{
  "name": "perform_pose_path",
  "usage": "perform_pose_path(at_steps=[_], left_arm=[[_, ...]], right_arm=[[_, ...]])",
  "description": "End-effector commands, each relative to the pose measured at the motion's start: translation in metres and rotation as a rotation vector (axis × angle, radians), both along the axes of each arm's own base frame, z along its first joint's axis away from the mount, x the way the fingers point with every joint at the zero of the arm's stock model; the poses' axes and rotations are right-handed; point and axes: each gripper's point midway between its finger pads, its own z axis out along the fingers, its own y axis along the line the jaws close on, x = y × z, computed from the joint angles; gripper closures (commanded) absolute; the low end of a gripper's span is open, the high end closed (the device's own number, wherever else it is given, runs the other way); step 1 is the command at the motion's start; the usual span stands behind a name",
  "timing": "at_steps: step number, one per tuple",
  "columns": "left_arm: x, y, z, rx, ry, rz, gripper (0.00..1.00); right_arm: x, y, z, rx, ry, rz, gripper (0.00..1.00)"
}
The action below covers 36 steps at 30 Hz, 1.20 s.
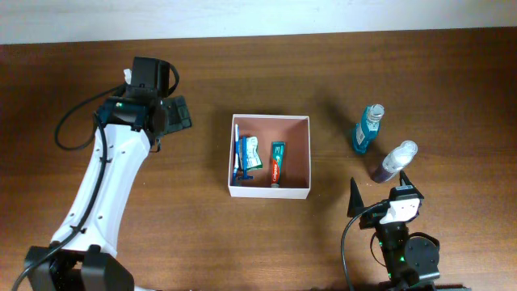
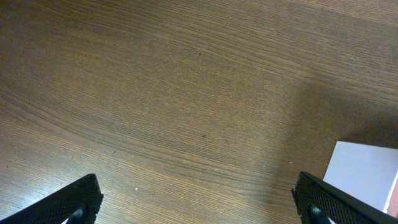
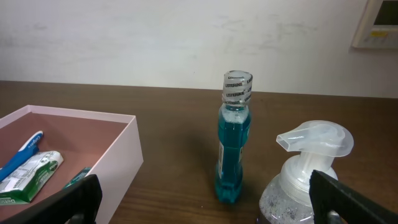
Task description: Pack container
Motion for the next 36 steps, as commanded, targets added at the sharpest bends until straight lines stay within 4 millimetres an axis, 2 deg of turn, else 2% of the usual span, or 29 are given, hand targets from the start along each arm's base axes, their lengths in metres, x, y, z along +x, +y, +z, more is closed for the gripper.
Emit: perform_pose_path(at_steps=[1,9,10,13,15,17,20,23,26,28,30,33,36], left_arm=[[0.001,0.004,0.006,0.017,-0.013,0.007,0.00],[0.001,0.004,0.006,0.017,-0.013,0.007,0.00],[0.001,0.004,0.006,0.017,-0.013,0.007,0.01],[0.001,0.004,0.006,0.017,-0.013,0.007,0.01],[0.001,0.004,0.006,0.017,-0.013,0.007,0.01],[0.001,0.004,0.006,0.017,-0.013,0.007,0.01],[0.001,0.004,0.006,0.017,-0.013,0.007,0.01],[0.001,0.004,0.006,0.017,-0.013,0.007,0.01],[0.001,0.004,0.006,0.017,-0.013,0.007,0.01],[0.001,0.004,0.006,0.017,-0.013,0.007,0.01],[0.001,0.004,0.006,0.017,-0.013,0.007,0.01],[0.001,0.004,0.006,0.017,-0.013,0.007,0.01],[0.001,0.004,0.006,0.017,-0.013,0.007,0.01]], right_arm=[[0.000,-0.002,-0.003,-0.007,0.005,-0.006,0.01],[0.000,-0.002,-0.003,-0.007,0.005,-0.006,0.02],[0.001,-0.003,0.001,-0.014,-0.015,-0.014,0.02],[0.000,0.007,0.006,-0.002,-0.034,0.045,0.02],[-0.002,0.020,0.018,0.066,-0.071,0.116,0.02],[-0.005,0.020,0.033,0.114,-0.085,0.118,0.02],[-0.014,0.005,0.068,0.112,-0.086,0.041,0.02],[-0.026,-0.012,0.121,0.102,-0.087,-0.051,0.02],[-0.038,-0.031,0.160,0.121,0.034,-0.160,0.02],[-0.043,-0.039,0.173,0.146,0.178,-0.224,0.02],[-0.041,-0.039,0.180,0.126,0.296,-0.237,0.02],[-0.029,-0.038,0.184,0.097,0.416,-0.247,0.02],[-0.010,-0.035,0.179,0.070,0.531,-0.256,0.02]])
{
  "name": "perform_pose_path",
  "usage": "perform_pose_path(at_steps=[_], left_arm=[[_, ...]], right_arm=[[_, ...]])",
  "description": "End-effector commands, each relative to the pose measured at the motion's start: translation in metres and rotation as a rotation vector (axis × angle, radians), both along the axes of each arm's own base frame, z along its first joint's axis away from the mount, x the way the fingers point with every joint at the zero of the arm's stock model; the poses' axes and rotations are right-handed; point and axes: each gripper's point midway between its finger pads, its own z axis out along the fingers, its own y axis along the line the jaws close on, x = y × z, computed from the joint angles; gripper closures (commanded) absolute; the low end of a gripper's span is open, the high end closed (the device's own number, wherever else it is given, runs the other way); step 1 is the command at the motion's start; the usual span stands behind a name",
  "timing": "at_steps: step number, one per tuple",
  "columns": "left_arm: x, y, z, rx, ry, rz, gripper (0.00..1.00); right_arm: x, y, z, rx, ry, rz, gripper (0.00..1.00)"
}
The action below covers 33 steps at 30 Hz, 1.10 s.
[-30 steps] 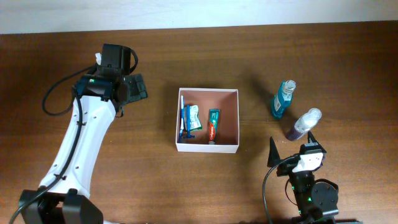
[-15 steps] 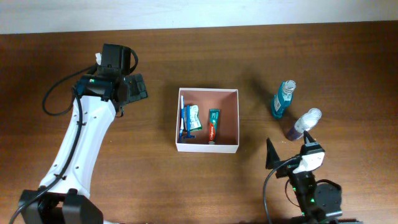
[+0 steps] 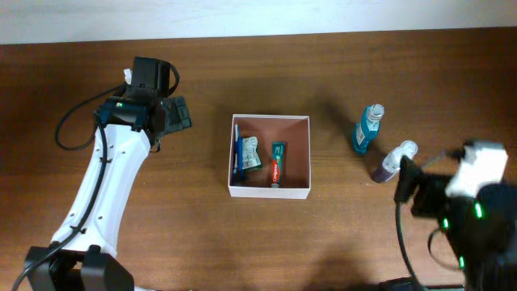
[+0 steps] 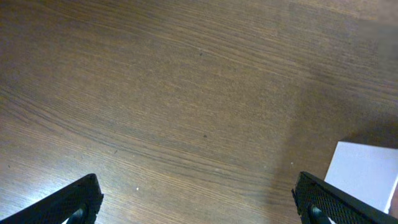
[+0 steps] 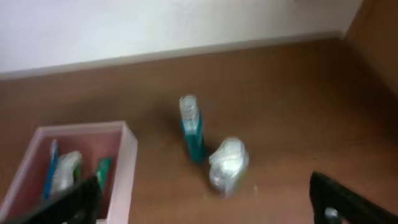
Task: Pack container
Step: 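Move right gripper down over the teal mouthwash bottle and grasp it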
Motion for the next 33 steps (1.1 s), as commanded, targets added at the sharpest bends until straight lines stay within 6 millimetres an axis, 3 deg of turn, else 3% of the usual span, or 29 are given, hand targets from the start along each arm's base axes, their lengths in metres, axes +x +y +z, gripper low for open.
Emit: perform_pose_path(at_steps=[1,8,17,22,26,33], left_arm=[[0.001,0.003,0.006,0.013,-0.014,0.005,0.00],[0.001,0.003,0.006,0.013,-0.014,0.005,0.01],[0.001,0.003,0.006,0.013,-0.014,0.005,0.01],[0.001,0.003,0.006,0.013,-0.014,0.005,0.01],[0.001,0.003,0.006,0.013,-0.014,0.005,0.01],[0.001,0.003,0.006,0.013,-0.014,0.005,0.01]], right_arm=[[0.029,-0.004,-0.007,-0.017,0.116,-0.044,0.02],[0.068,-0.003,-0.048,-0.066,0.282,-0.056,0.02],[0.148,0.007,-0.107,-0.156,0.395,0.017,0.02],[0.178,0.010,-0.146,-0.162,0.453,0.020,0.00],[0.191,0.012,-0.163,-0.161,0.470,0.020,0.11],[0.193,0.016,-0.167,-0.097,0.470,0.055,0.33]])
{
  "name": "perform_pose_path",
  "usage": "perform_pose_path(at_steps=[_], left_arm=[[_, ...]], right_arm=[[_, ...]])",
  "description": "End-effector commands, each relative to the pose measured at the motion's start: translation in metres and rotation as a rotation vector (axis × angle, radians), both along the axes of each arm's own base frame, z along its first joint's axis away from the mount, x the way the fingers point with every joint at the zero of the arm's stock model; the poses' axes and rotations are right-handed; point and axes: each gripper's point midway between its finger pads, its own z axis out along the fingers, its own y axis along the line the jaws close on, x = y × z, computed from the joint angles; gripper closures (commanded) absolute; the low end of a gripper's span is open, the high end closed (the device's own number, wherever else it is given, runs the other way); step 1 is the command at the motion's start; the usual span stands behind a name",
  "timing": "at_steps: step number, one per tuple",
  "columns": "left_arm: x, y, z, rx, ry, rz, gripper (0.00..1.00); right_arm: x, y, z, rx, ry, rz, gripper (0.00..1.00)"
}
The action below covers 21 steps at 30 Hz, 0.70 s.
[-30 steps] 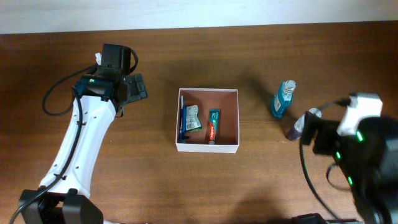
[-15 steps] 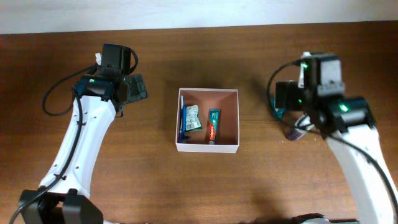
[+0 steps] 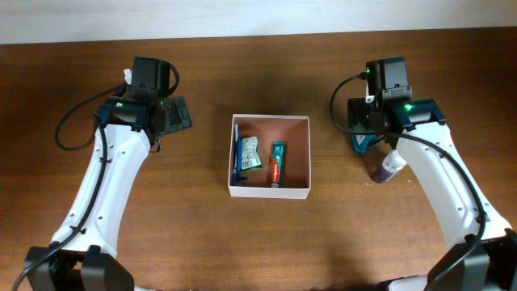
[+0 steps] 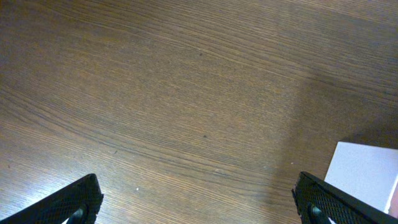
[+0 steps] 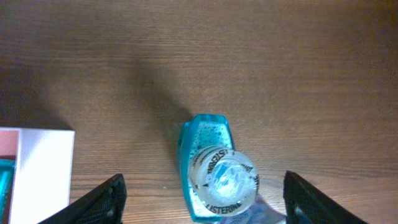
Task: Pack container
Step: 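Move right gripper down over the teal mouthwash bottle and grasp it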
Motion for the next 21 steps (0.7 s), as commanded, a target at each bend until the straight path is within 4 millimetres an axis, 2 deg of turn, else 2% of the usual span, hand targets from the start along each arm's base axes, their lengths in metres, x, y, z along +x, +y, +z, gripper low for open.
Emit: perform_pose_path(at_steps=[1,9,14,17,21], left_arm=[[0.001,0.003,0.005,0.013,-0.013,0.005,0.01],[0.001,0.003,0.005,0.013,-0.013,0.005,0.00],[0.001,0.003,0.005,0.013,-0.013,0.005,0.01],[0.001,0.003,0.005,0.013,-0.013,0.005,0.00],[0.001,0.003,0.005,0.013,-0.013,0.005,0.01]], right_arm=[[0.006,-0.003,0.004,0.070,-0.016,-0.015,0.33],[0.005,-0.024,0.001,0.249,-0.006,-0.053,0.39],[0.006,-0.018,0.001,0.234,-0.006,-0.016,0.39],[0.006,-0.023,0.000,0.209,-0.004,-0.033,0.39],[0.006,-0.023,-0.009,0.201,0.022,-0.034,0.45]])
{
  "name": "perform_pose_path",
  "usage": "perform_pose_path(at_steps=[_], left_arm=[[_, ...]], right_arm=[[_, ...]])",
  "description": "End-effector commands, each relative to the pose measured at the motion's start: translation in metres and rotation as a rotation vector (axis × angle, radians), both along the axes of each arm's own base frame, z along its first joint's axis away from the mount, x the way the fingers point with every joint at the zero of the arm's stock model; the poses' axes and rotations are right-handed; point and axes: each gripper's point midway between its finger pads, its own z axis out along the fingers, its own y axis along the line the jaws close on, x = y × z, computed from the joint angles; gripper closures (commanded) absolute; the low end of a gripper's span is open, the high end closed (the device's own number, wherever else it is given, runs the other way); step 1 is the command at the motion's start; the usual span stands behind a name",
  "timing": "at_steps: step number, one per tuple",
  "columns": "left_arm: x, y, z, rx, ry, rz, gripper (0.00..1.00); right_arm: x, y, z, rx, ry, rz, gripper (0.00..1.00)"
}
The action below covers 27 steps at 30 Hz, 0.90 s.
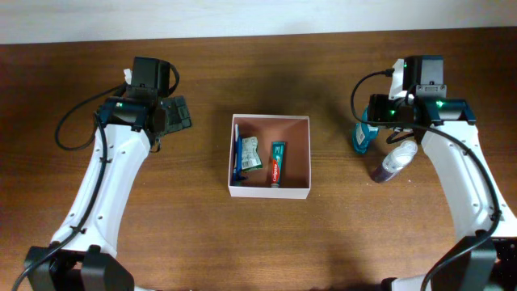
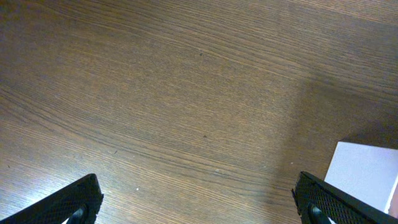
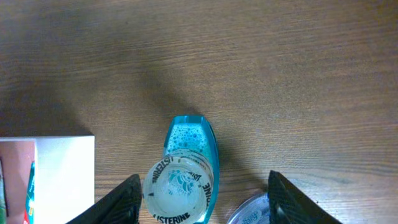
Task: Pack container
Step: 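Move right gripper down over the teal mouthwash bottle and grasp it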
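A white box point(image 1: 271, 191) with a pink floor sits mid-table and holds a toothbrush, a toothpaste tube point(image 1: 277, 162) and a small packet. To its right stands a blue mouthwash bottle point(image 1: 360, 139) beside a clear pump bottle point(image 1: 394, 161). My right gripper point(image 1: 373, 120) hangs open over the two bottles. In the right wrist view the mouthwash cap point(image 3: 178, 188) is close to the left finger, and the right gripper point(image 3: 205, 202) spans the cap and the pump bottle's top point(image 3: 249, 213). My left gripper point(image 1: 172, 115) is open over bare wood left of the box, nothing between its fingers point(image 2: 74, 199).
The box's near corner point(image 2: 367, 169) shows at the right edge of the left wrist view. The wooden table point(image 1: 242, 234) runs to a pale wall along the back. The two bottles stand almost touching each other.
My right gripper has shifted a little to the right above the bottles. In its wrist view the mouthwash cap now lies nearer the left finger, and more of both fingers shows. The left arm is unchanged.
The right arm was folded low at the table's front edge, facing the bottles from the side. Then it was raised and in motion, then open above the mouthwash bottle, where it still is. The left gripper stayed open left of the box throughout.
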Motion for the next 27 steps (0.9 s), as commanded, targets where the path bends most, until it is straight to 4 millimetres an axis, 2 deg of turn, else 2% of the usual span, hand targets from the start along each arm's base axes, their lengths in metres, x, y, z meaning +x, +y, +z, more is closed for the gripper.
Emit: perform_pose_path(at_steps=[1,4,11,16,20,27], left_arm=[[0.0012,0.0033,0.0055,0.013,-0.014,0.005,0.01],[0.0012,0.0033,0.0055,0.013,-0.014,0.005,0.01],[0.0012,0.0033,0.0055,0.013,-0.014,0.005,0.01],[0.0012,0.0033,0.0055,0.013,-0.014,0.005,0.00],[0.0012,0.0033,0.0055,0.013,-0.014,0.005,0.01],[0.0012,0.0033,0.0055,0.013,-0.014,0.005,0.01]], right_arm=[[0.0056,0.0044,-0.0079,-0.013,0.020,0.020,0.47],[0.0071,0.0102,-0.0136,-0.044,0.032,0.048,0.47],[0.0087,0.0041,-0.0136,-0.098,0.029,0.028,0.48],[0.0088,0.0042,-0.0135,-0.097,0.029,0.028,0.55],[0.0087,0.0048,-0.0137,-0.094,0.030,0.029,0.66],[0.0079,0.0048,-0.0141,-0.094,0.033,0.030,0.73]])
